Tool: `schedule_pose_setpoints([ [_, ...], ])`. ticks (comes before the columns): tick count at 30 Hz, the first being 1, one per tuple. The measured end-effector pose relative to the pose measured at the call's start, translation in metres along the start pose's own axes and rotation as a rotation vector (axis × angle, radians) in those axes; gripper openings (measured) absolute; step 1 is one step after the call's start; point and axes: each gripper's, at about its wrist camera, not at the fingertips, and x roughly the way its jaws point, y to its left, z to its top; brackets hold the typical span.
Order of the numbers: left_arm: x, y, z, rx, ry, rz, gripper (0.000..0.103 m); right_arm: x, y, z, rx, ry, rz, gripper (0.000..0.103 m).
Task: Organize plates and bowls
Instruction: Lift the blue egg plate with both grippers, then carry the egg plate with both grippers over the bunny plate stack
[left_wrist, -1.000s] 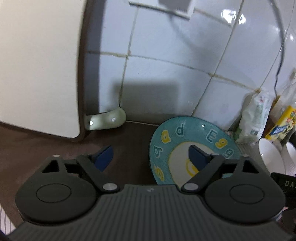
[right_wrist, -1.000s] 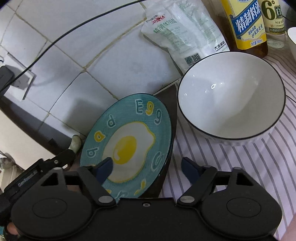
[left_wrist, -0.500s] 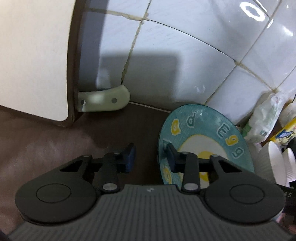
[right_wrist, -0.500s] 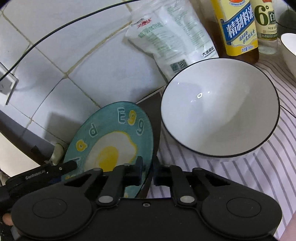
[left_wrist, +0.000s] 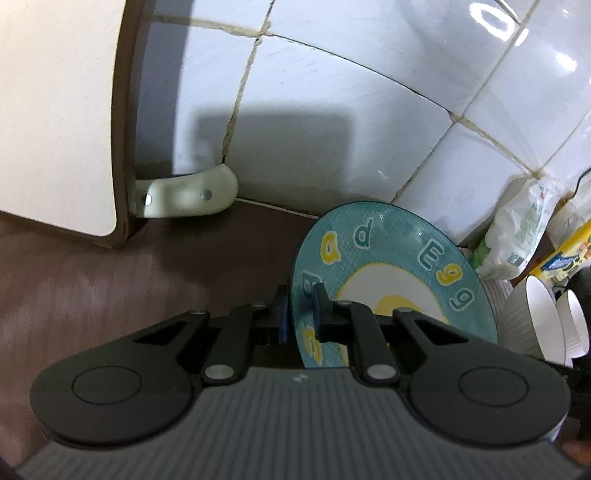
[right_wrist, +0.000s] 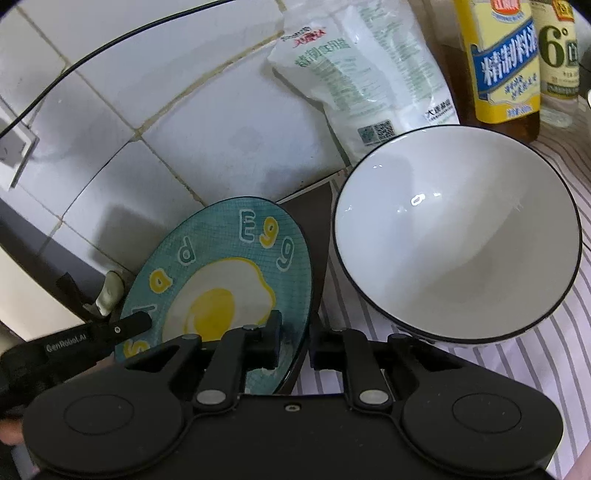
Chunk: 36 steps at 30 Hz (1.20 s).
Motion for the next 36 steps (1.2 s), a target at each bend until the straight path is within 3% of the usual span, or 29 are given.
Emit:
schedule_pose_setpoints([
  [14,-0.044,-0.016,-0.013,0.048,-0.059,0.05,0.012,-0.039,0.004,-0.004,-0.086,-0.045,0.093,0.017],
  [20,-0.074,-0.023,-0.008,0.055,-0.035,0.049,0.012,-0.064,0.008,-0.006,-0.079,-0.051,0.143,0.017],
  [36,-0.175,-0.067,-0.028,0.114,-0.049,0.049,0.012,-0.163,0.013,-0.019,-0.097,-0.065,0.197,0.017],
])
